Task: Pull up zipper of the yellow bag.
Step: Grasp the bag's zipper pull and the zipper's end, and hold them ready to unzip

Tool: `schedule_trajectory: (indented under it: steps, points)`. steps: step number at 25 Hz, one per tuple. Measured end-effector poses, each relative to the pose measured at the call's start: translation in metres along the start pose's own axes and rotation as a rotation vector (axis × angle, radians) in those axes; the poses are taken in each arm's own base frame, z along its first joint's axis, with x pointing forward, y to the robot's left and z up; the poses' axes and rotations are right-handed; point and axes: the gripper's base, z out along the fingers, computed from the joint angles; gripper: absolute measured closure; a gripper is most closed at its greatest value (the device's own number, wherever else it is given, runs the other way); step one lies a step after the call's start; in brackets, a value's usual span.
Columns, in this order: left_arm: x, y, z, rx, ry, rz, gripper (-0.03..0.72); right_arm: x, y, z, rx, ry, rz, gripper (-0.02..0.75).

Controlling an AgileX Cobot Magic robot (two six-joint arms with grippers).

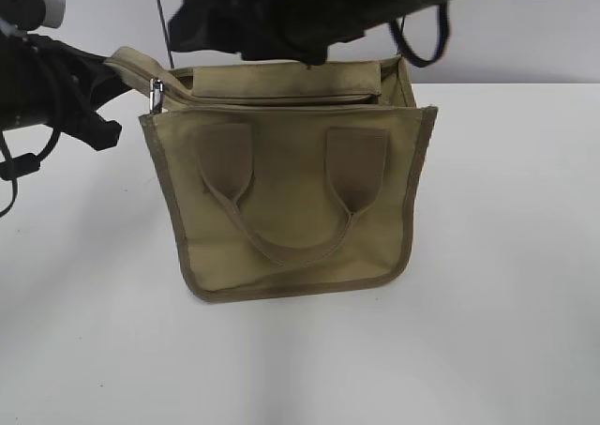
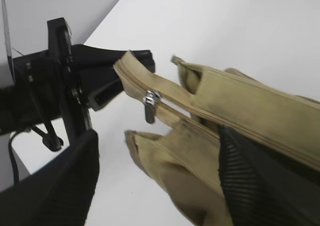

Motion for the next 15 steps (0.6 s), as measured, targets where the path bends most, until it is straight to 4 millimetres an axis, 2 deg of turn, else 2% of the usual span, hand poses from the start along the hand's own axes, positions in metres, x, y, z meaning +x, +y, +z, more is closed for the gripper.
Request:
schedule_trajectory:
  steps: [4,7,15]
  points:
    - [-0.003,0.002,0.001,-0.004,-0.010,0.004,0.687,-0.010,0.008,0.043,-0.059,0.080,0.070,0.195]
    - [-0.003,0.002,0.001,-0.004,-0.009,0.004,0.687,-0.013,0.009,0.063,-0.086,0.137,0.118,0.200]
    - [-0.004,0.002,0.000,-0.005,-0.015,0.003,0.687,0.000,0.003,0.082,-0.091,0.240,0.203,0.270]
